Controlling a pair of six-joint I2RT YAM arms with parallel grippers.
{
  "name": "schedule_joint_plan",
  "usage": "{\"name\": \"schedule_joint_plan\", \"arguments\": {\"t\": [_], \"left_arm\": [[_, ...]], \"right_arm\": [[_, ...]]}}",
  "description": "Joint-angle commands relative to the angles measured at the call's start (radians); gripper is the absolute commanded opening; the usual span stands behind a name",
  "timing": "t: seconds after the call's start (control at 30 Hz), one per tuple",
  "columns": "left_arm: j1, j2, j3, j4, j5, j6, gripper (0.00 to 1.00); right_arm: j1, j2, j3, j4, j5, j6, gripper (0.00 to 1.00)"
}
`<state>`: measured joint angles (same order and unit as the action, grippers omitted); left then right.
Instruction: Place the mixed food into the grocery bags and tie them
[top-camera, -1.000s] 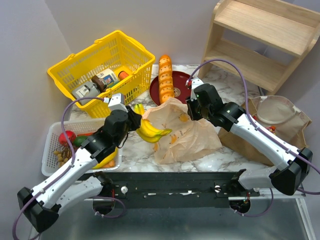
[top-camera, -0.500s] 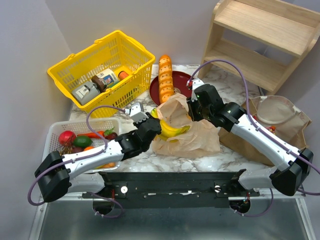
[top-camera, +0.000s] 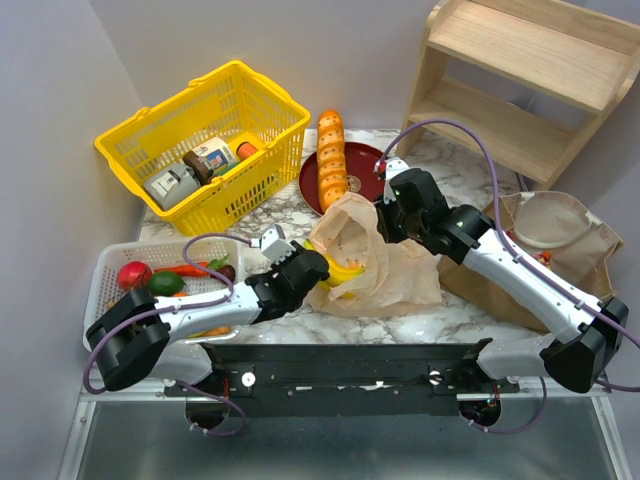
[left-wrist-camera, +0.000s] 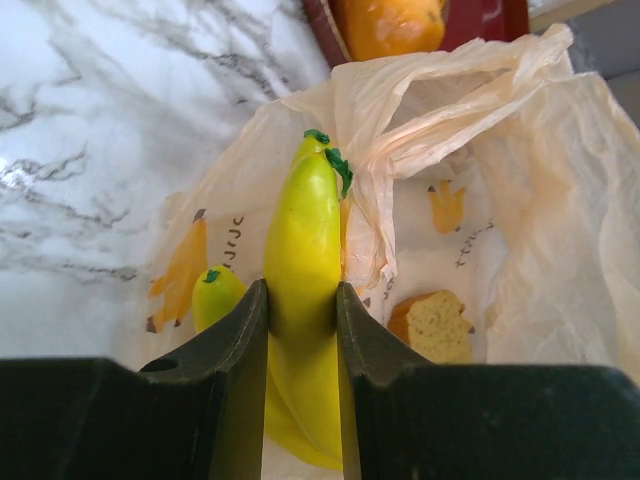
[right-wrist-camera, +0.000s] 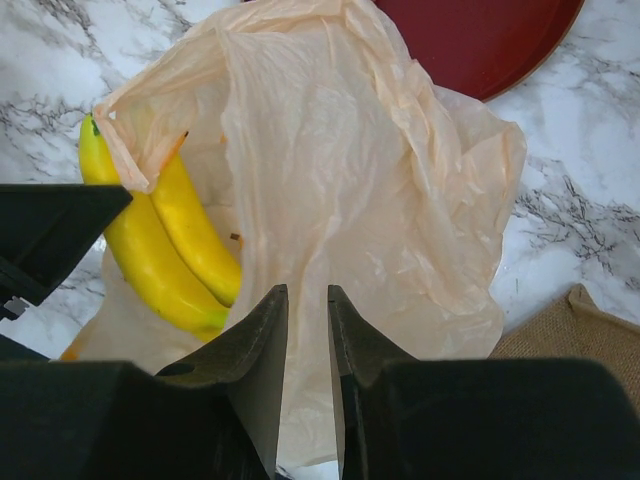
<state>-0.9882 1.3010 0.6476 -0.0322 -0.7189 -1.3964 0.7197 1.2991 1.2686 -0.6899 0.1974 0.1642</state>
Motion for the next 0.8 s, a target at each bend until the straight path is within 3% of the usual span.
{"name": "schedule_joint_plan", "arguments": {"t": [0.0, 0.23, 0.33, 0.57, 0.7, 0.77], "left_arm": [[-0.05, -0.029, -0.022, -0.031, -0.034, -0.153, 0.0], [-0.121, -0.005, -0.022, -0.074, -0.024, -0.252, 0.0], [-0.133, -0.003, -0.032, -0.022, -0.03, -0.242, 0.0], [-0.142, 0.105, 0.073, 0.078, 0.009, -0.147, 0.0], [-0.142, 0.159, 0.109, 0.13, 0.024, -0.095, 0.0], [-0.139, 0.167, 0.103, 0.14, 0.033, -0.084, 0.14]], "right_arm": [[-0.003, -0.026, 0.011, -0.007, -0.026, 0.006, 0.31], [-0.002, -0.032, -0.011, 0.0, -0.108, -0.002, 0.29], [-0.002, -0.057, -0.031, 0.01, -0.141, -0.002, 0.31], [-0.003, -0.135, -0.087, 0.023, -0.191, 0.008, 0.53], [-0.002, -0.161, -0.112, 0.013, -0.176, 0.026, 0.58], [-0.003, -0.173, -0.123, 0.012, -0.179, 0.037, 0.62]]}}
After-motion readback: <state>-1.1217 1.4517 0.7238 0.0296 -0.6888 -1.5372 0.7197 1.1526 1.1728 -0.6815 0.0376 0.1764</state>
